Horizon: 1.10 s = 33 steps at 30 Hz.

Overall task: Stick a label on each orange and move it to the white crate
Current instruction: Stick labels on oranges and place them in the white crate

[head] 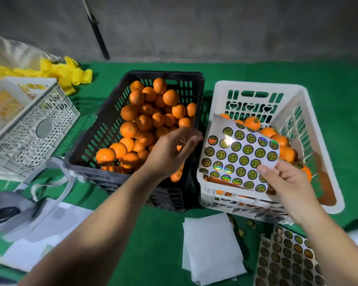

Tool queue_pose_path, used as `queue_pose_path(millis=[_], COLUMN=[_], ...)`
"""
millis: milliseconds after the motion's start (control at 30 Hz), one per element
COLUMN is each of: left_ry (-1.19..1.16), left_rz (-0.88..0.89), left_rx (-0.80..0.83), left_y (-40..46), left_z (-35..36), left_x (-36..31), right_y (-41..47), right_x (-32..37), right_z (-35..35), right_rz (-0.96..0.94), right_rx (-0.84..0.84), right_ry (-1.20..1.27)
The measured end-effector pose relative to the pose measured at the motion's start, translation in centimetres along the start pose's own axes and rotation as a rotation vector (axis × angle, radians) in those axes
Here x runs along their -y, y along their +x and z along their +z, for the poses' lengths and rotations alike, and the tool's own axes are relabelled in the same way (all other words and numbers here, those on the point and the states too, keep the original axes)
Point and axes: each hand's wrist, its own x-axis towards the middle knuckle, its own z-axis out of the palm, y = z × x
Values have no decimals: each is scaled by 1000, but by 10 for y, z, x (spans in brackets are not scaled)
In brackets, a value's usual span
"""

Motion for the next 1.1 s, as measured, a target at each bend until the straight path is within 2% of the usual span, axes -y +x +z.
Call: queue_pose_path(millis=[67, 100, 267, 367, 533, 667, 867, 1000, 1100], left_ry=[225, 361, 985, 1191, 1168, 1242, 1256, 1357, 1294], left_rz=[-85, -146, -342, -424, -509, -421, -293, -223, -253], left_rx=[-91, -75, 375, 490, 464, 299, 235, 220, 172], left_y=[28, 42, 83, 90, 109, 119, 125, 138, 141], left_z=[-1, -1, 1, 3, -1, -3, -14, -20, -23], left_x=[29, 44, 115, 144, 171, 188, 210, 206, 194], right_y=[-1, -1, -1, -1, 3, 4, 2, 1, 1], right_x=[-3, -3, -8, -8, -11, -14, -16, -17, -16], right_z=[1, 2, 5, 6, 6, 10, 12, 13, 13], right_rz=[1, 11, 10, -3, -1, 16, 14, 17, 22], right_rx=[-5, -18, -51, -79, -70, -97, -111, -121, -105], right_ry=[-55, -68, -123, -142, -146, -126, -162, -188, -167])
